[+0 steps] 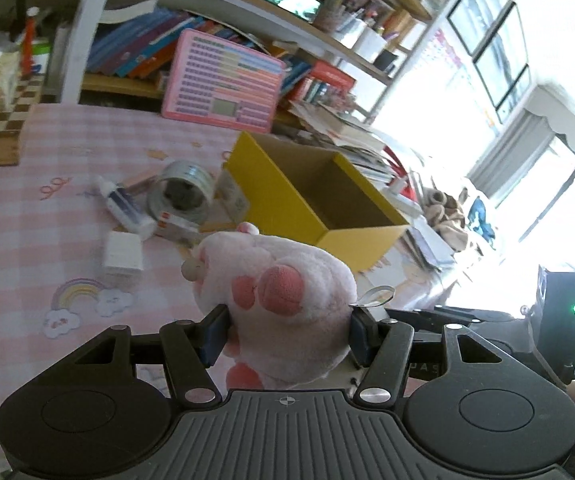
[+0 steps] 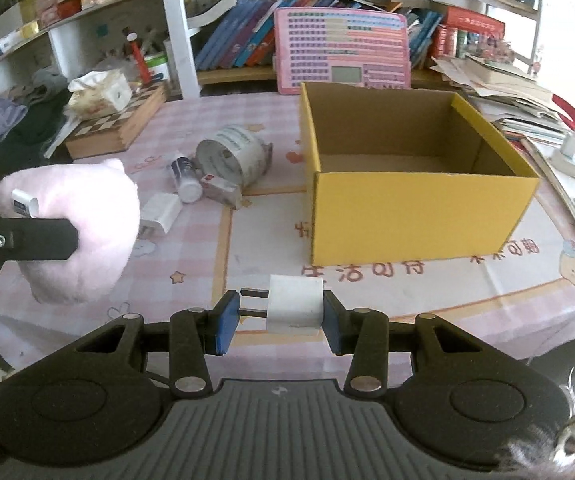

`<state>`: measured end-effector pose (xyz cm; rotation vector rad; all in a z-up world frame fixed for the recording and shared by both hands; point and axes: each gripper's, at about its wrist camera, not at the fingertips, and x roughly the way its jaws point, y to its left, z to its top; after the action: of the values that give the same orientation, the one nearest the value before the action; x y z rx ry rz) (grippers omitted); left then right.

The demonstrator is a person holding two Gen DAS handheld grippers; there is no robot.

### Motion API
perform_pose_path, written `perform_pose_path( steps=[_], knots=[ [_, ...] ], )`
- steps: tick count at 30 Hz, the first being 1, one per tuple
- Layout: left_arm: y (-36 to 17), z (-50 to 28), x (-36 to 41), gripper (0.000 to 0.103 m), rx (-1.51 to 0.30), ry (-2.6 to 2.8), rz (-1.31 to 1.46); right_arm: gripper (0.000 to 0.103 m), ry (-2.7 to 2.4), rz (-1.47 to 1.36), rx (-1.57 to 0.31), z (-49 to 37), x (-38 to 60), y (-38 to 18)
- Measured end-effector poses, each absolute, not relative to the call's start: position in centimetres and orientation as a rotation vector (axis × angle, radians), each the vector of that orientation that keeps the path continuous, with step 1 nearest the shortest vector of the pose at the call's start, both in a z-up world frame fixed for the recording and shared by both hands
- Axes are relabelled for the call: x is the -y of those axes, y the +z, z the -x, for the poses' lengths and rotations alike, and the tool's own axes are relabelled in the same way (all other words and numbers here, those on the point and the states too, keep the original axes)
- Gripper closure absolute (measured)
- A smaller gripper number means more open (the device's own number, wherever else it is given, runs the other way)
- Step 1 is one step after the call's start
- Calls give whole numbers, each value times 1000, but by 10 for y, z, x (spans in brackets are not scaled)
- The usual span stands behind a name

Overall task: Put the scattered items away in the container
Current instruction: 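Carry the pig into the yellow box with the left tool while the right tool carries the charger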

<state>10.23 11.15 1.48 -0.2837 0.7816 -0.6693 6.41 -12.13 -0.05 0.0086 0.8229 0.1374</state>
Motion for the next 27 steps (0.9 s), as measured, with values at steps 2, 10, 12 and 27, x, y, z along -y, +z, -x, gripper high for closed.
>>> perform_pose_path(
  steps=[2,10,12,27],
  knots=[
    [15,-102,-106,44,-783,-687,279,62,125,-10,-822,-60,125,0],
    [16,-104,-81,44,-798,-752,250,62,60,-39,-824,-48,146,3],
    [17,-104,-72,44,-803,-771,242,62,44,-45,-826,-45,152,4],
    [25,-111,-16,44,-789,-853,195,62,-14,-75,-817,-42,203,6]
  ],
)
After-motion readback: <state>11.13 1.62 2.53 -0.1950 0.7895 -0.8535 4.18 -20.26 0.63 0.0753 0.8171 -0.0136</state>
